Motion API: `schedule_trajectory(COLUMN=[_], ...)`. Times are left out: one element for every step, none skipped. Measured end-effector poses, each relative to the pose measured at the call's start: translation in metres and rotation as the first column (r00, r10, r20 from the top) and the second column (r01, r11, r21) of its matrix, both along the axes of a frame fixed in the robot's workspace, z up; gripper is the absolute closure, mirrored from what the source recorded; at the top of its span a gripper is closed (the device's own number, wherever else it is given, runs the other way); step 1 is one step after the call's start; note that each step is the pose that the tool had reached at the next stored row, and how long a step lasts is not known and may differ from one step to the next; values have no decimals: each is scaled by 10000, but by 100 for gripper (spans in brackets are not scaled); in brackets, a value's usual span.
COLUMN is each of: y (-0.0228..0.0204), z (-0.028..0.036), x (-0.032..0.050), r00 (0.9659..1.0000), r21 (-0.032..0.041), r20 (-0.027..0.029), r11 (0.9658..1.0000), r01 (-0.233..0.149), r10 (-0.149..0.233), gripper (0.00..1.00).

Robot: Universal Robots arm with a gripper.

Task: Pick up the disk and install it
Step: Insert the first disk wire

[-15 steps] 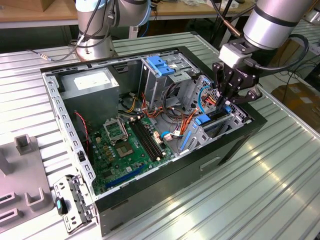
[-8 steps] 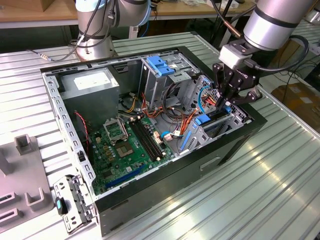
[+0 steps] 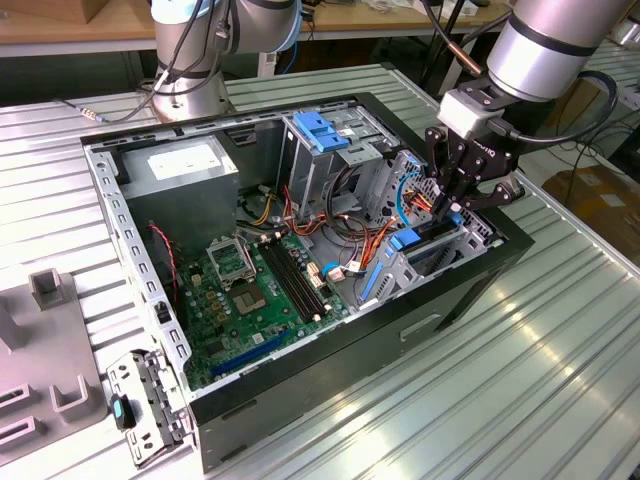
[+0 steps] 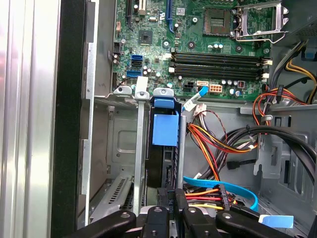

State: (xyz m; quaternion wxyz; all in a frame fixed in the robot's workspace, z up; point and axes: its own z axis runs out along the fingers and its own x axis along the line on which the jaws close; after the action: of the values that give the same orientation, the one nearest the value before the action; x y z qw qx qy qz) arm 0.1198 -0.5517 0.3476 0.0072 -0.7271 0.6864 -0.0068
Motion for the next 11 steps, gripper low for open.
schedule_trajectory(y=[0,0,0,0,0,0,0,0,0,0,0], z=[0,0,0,-1,-2,-5,-7,-17,-34,-37,-39], x=[0,0,0,0,0,0,0,0,0,0,0], r00=[10000,10000,10000,10000,10000,9999,9987,9983,9983,9983,9983], r21=[0,0,-1,0,0,0,0,0,0,0,0], r20=[0,0,0,0,0,0,0,0,0,0,0], r11=[10000,10000,10000,10000,10000,9999,9987,9983,9983,9983,9983], r01=[1,0,0,0,2,121,519,582,582,582,581], r10=[-1,0,0,0,-2,-121,-519,-582,-582,-582,-581], gripper=[83,83,83,83,83,83,83,83,83,83,83])
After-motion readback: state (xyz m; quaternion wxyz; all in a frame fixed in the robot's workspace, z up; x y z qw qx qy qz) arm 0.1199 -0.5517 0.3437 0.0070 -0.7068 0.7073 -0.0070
